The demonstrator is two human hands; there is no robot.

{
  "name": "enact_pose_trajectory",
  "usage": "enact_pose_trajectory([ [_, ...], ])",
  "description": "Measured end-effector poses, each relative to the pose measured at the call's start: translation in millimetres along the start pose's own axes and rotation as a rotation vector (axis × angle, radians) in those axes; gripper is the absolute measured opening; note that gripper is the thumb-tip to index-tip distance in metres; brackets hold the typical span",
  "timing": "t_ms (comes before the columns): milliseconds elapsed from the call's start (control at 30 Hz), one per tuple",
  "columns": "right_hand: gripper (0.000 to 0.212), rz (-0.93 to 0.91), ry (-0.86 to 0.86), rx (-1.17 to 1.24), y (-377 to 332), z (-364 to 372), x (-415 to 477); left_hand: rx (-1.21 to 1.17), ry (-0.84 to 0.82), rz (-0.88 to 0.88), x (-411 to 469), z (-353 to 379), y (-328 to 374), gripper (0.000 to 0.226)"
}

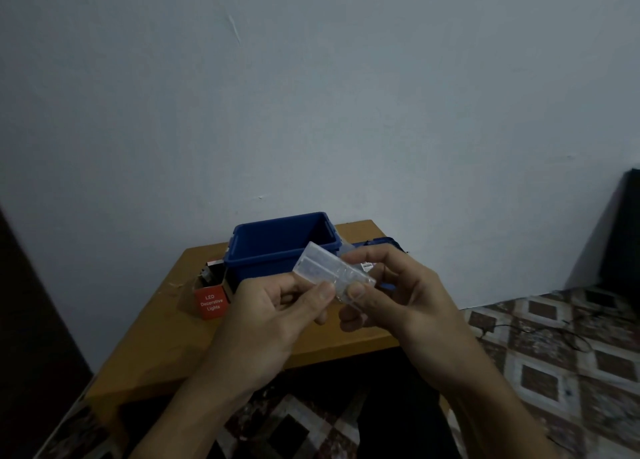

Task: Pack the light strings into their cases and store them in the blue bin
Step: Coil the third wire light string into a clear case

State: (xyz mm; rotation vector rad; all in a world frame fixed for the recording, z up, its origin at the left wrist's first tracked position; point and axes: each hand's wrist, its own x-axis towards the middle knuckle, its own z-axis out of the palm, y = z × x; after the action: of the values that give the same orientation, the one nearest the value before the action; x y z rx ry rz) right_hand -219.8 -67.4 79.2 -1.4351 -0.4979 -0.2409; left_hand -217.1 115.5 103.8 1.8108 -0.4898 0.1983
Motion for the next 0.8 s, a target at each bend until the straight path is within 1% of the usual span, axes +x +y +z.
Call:
enact_pose_trajectory([
  [167, 0.024, -0.02, 0.105, 0.008, 2, 2, 1, 0.029, -0.037, -0.075, 1, -3, 2, 0.035],
  [267, 0.026, -0.011, 0.151, -0.004, 2, -1, 1, 0.053, -0.042, -0.118, 2, -7, 2, 0.023],
  [333, 0.027, -0.01, 0.151, -0.001, 1, 0, 1, 0.086, -0.049, -0.137, 1, -9, 2, 0.02],
  [500, 0.026, -0.022, 0.163, -0.032, 3, 3, 1, 0.143, -0.14, -0.149, -2, -12, 9, 0.018],
  [567, 0.025, -0.028, 0.16, -0.039, 4, 3, 1, 0.185, -0.126, -0.141, -3, -14, 10, 0.017],
  [667, 0.025, -0.034, 0.171, -0.076, 5, 2, 1, 0.202, -0.102, -0.164, -3, -16, 12, 0.022],
  [800, 0.025, -0.023, 0.191, -0.101, 2, -1, 2, 0.2, -0.17, -0.219, -7, -19, 19, 0.028],
])
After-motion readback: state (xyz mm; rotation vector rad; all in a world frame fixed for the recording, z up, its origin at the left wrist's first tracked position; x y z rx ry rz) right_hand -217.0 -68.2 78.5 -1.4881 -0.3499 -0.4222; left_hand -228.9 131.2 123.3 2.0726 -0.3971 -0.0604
